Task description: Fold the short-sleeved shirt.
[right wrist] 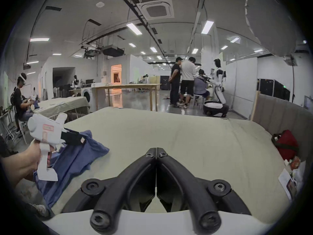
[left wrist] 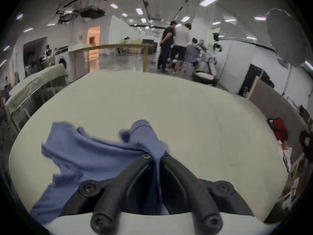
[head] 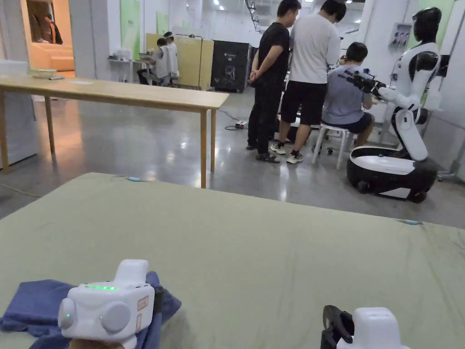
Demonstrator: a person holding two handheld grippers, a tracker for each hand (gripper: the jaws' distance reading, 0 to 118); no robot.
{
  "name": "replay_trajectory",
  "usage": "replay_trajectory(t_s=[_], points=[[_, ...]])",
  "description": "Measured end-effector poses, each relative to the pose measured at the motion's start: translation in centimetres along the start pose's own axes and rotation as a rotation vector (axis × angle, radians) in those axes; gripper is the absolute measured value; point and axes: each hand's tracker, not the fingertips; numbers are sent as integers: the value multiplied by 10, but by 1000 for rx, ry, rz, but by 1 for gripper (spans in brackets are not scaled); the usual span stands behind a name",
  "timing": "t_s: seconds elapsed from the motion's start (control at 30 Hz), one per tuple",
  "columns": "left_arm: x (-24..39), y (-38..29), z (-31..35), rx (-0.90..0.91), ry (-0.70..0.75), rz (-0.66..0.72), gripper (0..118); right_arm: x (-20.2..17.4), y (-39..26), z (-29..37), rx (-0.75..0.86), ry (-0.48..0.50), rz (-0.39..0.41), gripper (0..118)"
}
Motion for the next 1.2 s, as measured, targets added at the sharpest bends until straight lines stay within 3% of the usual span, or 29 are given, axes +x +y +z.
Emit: replay_trajectory(t_s=[0.33,0.53,0.73,0.83,0.87,0.9,0.97,1.0,1.03,1.07,1.2], points=[[233,49,25,133,-348,-145,1,127,-3,74,48,-211,-43,1],[389,32,1,43,-535,-238,1,197,-12,101,39,-308,-57,1],[474,-64,-86,-214,-469,-324,1,245,-37,106,1,-365,-87,1],[485,-101,-101,-208,-443,-356,2,260,-46,104,-17,-380,-107,1],[484,-107,-101,-199,-450,-350,5,262,-48,104,-21,-381,-115,1],[481,-109,-100,-198,-462,-331,19,265,-49,104,-22,-380,-121,1],[475,-107,-87,-169,-480,-328,74,265,-48,104,-22,-376,-122,1],[470,-103,-73,-111,-497,-334,87,263,-49,104,-22,-375,-120,1],[460,-95,-61,-67,-510,-320,87,261,-47,106,-19,-370,-120,1],[449,-88,-42,-9,-539,-299,108,258,-44,107,-15,-360,-120,1],[393,-62,46,167,-520,-334,108,239,-37,112,7,-333,-113,1]])
